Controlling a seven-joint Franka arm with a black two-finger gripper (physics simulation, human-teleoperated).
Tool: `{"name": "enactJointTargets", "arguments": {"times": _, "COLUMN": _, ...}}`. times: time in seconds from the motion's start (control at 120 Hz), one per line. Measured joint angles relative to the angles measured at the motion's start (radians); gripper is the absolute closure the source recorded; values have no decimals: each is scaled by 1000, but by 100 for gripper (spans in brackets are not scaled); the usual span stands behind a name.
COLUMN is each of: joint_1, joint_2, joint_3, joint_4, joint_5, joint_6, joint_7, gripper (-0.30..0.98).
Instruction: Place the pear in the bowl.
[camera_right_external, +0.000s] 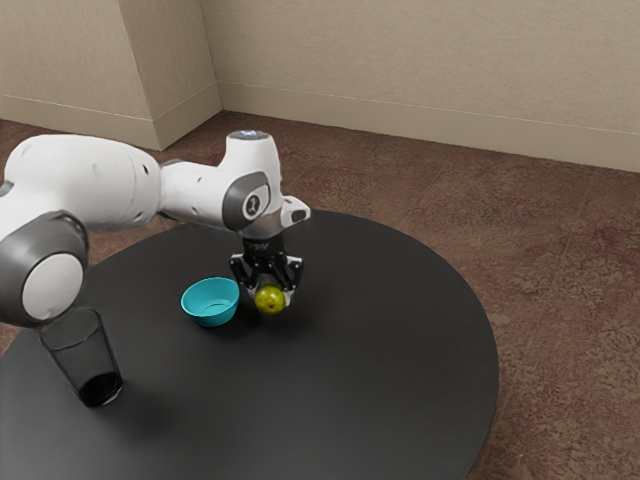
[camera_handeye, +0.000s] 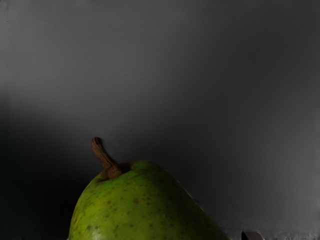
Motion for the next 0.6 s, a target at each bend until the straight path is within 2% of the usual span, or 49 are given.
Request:
{"name": "enactJointTargets", "arguments": {"times": 0.225, "joint_1": -7, "joint_2": -134, "joint_3": 112, "joint_4": -47, "joint_5": 35, "joint_6": -57, "joint_7": -14, "gripper": 42}}
{"name": "enactJointTargets", "arguments": {"times": 0.392, "joint_1": -5, "joint_2": -151, "joint_3": 162, "joint_4": -118, "joint_5": 42, "joint_6": -81, "joint_7": -24, "gripper": 42}}
{"name": "enactJointTargets", "arguments": {"times": 0.6, "joint_1": -6, "joint_2": -149, "joint_3": 165, "joint_4": -124, "joint_5": 36, "joint_6": -88, "joint_7": -26, "gripper": 17}}
